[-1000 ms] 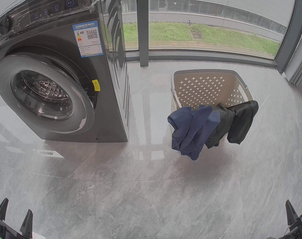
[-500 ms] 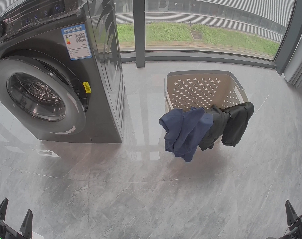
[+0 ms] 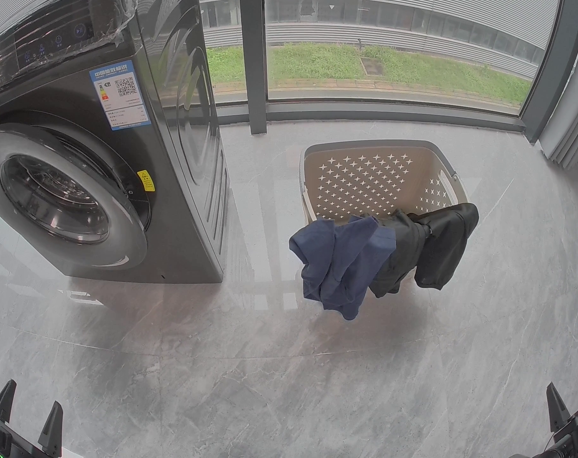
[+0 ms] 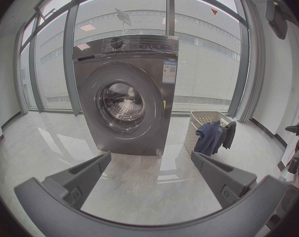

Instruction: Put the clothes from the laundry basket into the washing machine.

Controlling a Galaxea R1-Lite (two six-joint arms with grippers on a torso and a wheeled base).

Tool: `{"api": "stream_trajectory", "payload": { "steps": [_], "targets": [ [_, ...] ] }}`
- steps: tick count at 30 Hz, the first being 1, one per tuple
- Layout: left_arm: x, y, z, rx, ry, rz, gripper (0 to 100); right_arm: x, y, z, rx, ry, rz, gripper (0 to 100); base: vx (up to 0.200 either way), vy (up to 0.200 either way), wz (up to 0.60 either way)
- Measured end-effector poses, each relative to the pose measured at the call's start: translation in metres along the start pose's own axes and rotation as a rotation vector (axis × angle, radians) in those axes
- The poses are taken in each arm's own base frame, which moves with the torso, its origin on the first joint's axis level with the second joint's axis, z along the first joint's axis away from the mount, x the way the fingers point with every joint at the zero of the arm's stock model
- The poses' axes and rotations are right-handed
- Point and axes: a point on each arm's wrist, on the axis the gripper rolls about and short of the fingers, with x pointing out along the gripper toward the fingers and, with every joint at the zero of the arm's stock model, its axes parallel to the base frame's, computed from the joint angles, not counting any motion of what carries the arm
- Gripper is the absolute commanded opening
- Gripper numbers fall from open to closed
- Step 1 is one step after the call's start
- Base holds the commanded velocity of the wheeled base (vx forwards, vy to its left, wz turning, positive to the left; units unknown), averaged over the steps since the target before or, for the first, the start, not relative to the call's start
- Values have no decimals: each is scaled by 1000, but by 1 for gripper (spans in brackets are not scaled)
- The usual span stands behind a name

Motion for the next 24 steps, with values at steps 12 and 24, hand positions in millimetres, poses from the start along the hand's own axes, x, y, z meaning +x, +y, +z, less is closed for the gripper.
{"api": "stream_trajectory", "payload": {
  "steps": [12, 24],
  "targets": [
    [0, 0, 0, 1, 0, 0, 100, 0, 0, 0, 0, 0, 0, 100, 0, -200, 0],
    [0, 0, 0, 0, 0, 0, 100, 0, 0, 0, 0, 1, 2, 100, 0, -150, 0]
  ]
}}
